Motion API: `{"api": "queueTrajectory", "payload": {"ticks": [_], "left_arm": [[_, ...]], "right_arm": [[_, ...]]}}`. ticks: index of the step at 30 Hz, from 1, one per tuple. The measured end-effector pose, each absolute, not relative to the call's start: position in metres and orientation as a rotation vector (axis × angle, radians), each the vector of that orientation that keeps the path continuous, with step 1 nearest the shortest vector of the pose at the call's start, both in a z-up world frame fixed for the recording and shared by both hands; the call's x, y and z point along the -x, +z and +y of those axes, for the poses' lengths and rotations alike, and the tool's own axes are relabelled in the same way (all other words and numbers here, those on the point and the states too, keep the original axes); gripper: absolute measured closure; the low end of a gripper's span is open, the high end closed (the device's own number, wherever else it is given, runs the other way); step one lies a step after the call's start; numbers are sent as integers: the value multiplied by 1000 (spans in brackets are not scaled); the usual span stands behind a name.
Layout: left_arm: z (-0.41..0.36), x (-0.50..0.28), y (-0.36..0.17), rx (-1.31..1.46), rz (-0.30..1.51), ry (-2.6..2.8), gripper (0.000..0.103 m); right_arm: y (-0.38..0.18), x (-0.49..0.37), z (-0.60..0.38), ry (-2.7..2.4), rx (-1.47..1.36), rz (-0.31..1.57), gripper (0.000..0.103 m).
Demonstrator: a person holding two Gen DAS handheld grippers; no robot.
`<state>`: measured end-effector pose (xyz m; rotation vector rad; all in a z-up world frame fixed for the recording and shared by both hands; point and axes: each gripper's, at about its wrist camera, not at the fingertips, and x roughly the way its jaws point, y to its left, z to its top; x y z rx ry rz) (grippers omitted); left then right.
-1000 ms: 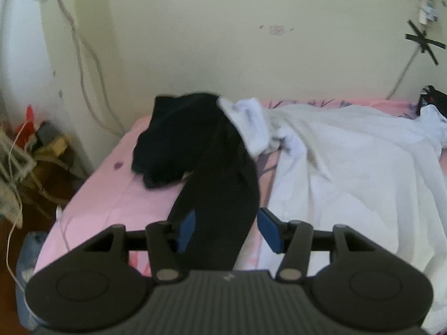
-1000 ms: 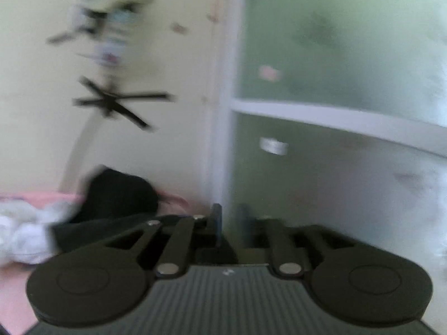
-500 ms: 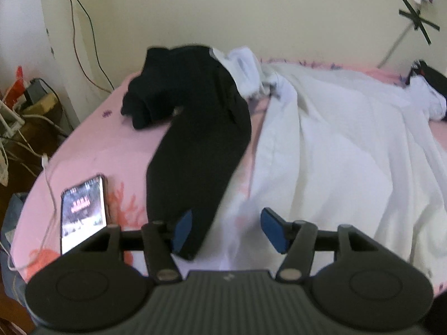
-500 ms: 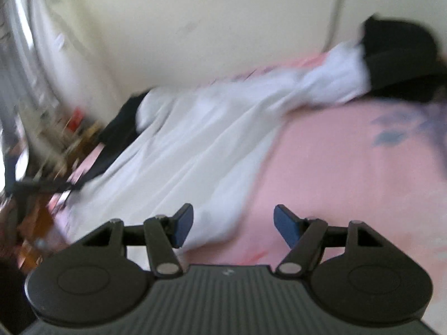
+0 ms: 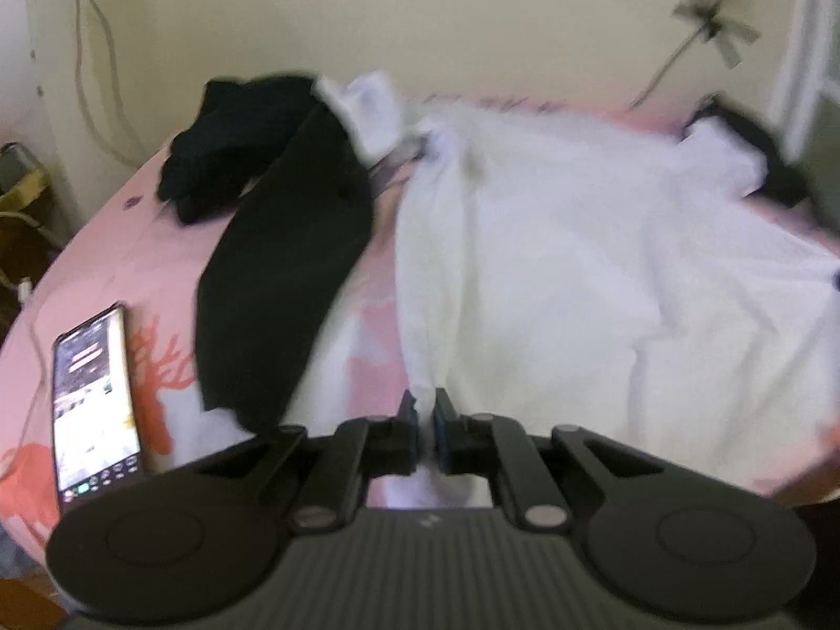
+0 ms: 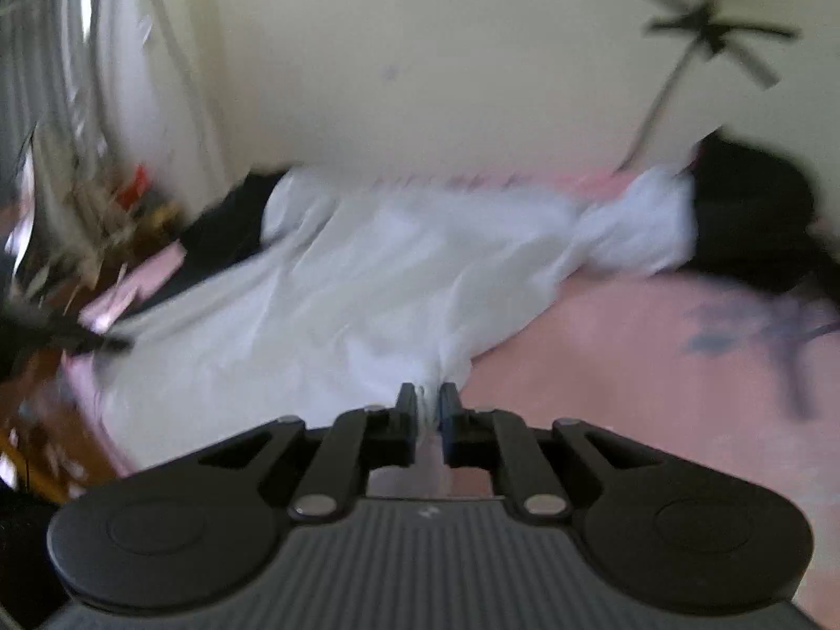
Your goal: Fold small clothes
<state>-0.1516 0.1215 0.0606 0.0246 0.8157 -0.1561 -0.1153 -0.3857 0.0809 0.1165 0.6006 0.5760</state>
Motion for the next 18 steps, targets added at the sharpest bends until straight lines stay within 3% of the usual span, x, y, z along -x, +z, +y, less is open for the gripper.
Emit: {"api": "queueTrajectory", "payload": {"ticks": [4,8,10,11,12,13,18], "left_arm": [[110,175,79,-4,785,-261,97],[98,179,58,-39,857,-259,97],[102,174,38,-11,929,-243,91],[105,174,33,6,935,-238,90],[109,176,36,25,920,-246,87],[112,178,40,27,903,-236,81],[148,175,75,37,749,-33,65]], "right_arm": [[97,126,-416,483,-67,570,102],[75,125,-402,491,12,712,101],[60,122,-391,512,62,788,100],[56,118,-387,510,82,811,94],[56,116,-387,486,104,802,80],[61,113,-388,471,113,780,51],[111,90,-399,490,29,591,49]]}}
